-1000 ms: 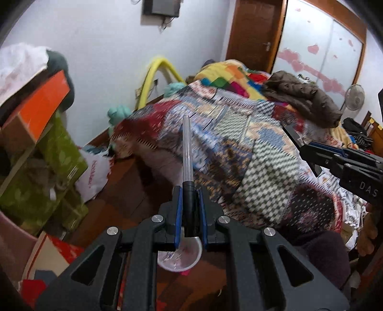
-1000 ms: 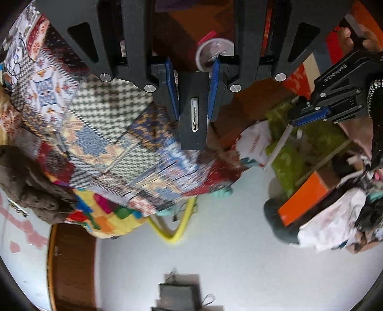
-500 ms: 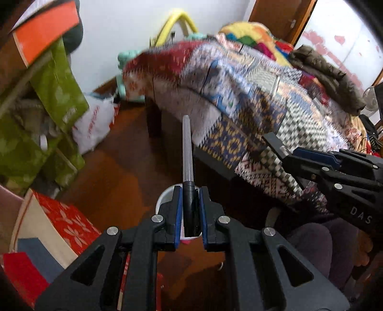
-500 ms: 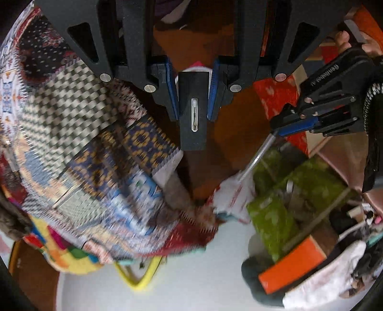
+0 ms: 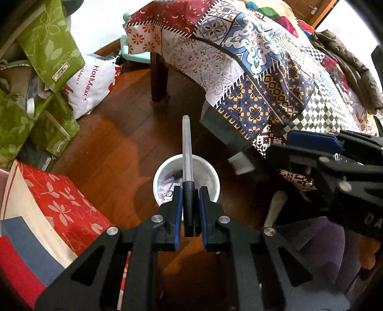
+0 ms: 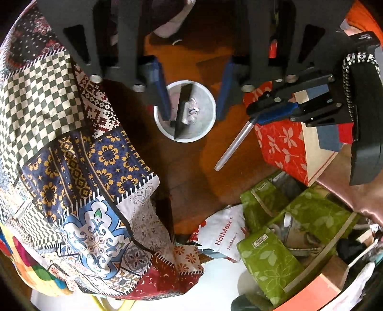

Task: Collect trash
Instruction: 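Open both grippers to drop the pen and black case into the bin, then move both open tools back over the quilt toward the marker and plastic bag, then grasp the black Sharpie marker with the left gripper while the right gripper grasps the clear bag, then carry the Sharpie and clear bag with both grippers toward the white bin, then open both grippers over the white bin to drop the Sharpie and bag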

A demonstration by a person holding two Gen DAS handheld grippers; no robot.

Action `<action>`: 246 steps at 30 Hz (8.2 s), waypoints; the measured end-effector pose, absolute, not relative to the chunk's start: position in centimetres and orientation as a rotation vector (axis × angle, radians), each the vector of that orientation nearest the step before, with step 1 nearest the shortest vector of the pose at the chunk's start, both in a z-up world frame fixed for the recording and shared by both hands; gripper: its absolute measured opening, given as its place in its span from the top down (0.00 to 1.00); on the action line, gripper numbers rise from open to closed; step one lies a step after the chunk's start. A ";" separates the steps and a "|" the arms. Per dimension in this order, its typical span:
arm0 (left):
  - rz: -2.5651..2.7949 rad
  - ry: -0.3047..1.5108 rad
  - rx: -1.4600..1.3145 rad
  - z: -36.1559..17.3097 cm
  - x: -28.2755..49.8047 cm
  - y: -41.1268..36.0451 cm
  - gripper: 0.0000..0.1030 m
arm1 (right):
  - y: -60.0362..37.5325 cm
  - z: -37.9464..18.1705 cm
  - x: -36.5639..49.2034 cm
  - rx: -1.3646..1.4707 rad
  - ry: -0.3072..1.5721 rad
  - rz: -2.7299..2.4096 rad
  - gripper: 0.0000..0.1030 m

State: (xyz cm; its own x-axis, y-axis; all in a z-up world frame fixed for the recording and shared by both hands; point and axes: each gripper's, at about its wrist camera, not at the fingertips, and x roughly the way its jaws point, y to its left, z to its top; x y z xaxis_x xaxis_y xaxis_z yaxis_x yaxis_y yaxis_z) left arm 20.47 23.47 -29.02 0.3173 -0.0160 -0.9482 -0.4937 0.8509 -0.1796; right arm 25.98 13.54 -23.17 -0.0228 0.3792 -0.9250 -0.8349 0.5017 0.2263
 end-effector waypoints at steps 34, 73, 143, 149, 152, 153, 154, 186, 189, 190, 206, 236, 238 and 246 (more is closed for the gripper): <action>0.339 0.943 -0.299 -14.0 20.9 16.0 0.68 | -0.5 -10.8 27.8 -0.244 0.960 0.897 0.56; -0.020 0.781 -0.045 -7.1 45.1 -4.0 0.52 | -26.2 -6.9 45.5 -0.003 0.778 0.346 0.55; -0.082 1.114 -0.071 -29.0 70.4 -8.5 0.91 | -24.7 -22.4 58.0 0.097 0.975 0.364 0.89; -0.117 1.142 -0.127 -27.4 66.0 -7.3 0.91 | -24.8 -19.7 54.9 0.113 0.961 0.367 0.89; -0.117 1.123 -0.121 -25.5 63.2 -6.8 0.91 | -24.7 -18.1 53.3 0.103 0.951 0.368 0.89; -0.116 1.113 -0.117 -24.8 62.4 -6.6 0.91 | -24.7 -17.8 52.9 0.100 0.947 0.369 0.89; -0.114 1.104 -0.112 -24.2 61.7 -6.4 0.91 | -24.7 -17.1 52.2 0.095 0.939 0.370 0.89; 0.076 0.878 -0.167 -11.3 31.7 6.8 0.91 | -13.9 -8.4 34.0 0.003 0.838 0.566 0.89; 0.108 0.869 -0.186 -11.4 29.7 8.6 0.91 | -11.8 -8.7 32.9 -0.014 0.849 0.602 0.89; 0.119 0.865 -0.195 -11.5 29.1 9.3 0.91 | -11.0 -8.8 32.5 -0.021 0.852 0.619 0.89; 0.324 0.955 -0.294 -18.0 20.9 17.3 0.91 | 0.3 -13.2 27.7 -0.162 0.984 0.831 0.89; 0.369 1.164 -0.446 -28.4 20.4 23.0 0.91 | 11.8 -22.8 26.6 -0.399 1.250 0.967 0.61; 0.382 1.175 -0.431 -28.6 21.0 23.1 0.82 | 11.3 -22.3 26.9 -0.403 1.225 0.955 0.61; 0.385 1.175 -0.434 -28.1 21.1 22.8 0.65 | 9.3 -20.6 26.9 -0.413 1.162 0.925 0.61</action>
